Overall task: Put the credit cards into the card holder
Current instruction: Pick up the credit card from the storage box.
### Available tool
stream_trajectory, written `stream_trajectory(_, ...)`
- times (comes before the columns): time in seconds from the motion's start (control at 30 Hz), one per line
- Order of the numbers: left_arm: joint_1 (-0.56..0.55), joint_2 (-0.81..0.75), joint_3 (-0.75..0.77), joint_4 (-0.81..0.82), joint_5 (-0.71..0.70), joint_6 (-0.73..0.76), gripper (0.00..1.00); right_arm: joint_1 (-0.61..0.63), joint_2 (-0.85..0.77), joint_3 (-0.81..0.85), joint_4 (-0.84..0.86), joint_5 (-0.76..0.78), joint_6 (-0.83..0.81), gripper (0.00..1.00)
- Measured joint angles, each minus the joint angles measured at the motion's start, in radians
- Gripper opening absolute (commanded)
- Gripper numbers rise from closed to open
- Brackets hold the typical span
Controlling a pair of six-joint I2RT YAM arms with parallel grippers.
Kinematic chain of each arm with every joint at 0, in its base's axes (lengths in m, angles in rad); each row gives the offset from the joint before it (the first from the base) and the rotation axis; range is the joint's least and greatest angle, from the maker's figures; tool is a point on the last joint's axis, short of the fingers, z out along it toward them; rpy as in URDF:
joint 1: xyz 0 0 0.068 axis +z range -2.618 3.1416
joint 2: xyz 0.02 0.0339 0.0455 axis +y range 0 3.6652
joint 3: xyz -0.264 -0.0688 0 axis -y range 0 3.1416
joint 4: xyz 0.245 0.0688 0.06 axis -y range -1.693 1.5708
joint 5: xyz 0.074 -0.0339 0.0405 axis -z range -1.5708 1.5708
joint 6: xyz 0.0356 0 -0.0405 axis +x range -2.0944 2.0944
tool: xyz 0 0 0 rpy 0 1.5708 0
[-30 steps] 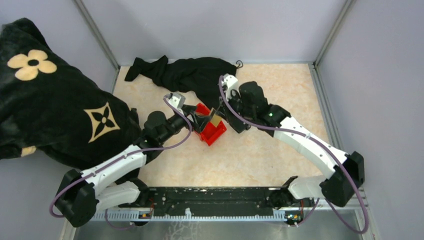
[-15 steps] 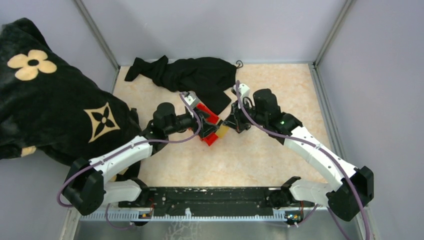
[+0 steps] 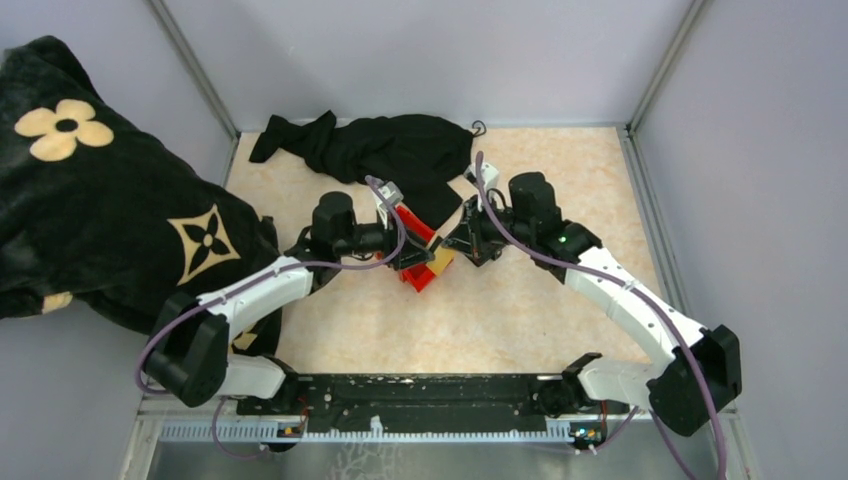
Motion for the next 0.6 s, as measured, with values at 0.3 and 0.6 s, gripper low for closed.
stream_trajectory(0.3,0.039,0.059,0.021,0.019,0.145,-0.051,0.02,-0.027,0.08,-0.007,0.055,-0.052,0.019,0.0)
stream_trajectory(0.6,0.065,0.103,0.023,0.068,0.223,-0.098,0.0,-0.077,0.144,-0.012,0.115,-0.13,0.048,0.13)
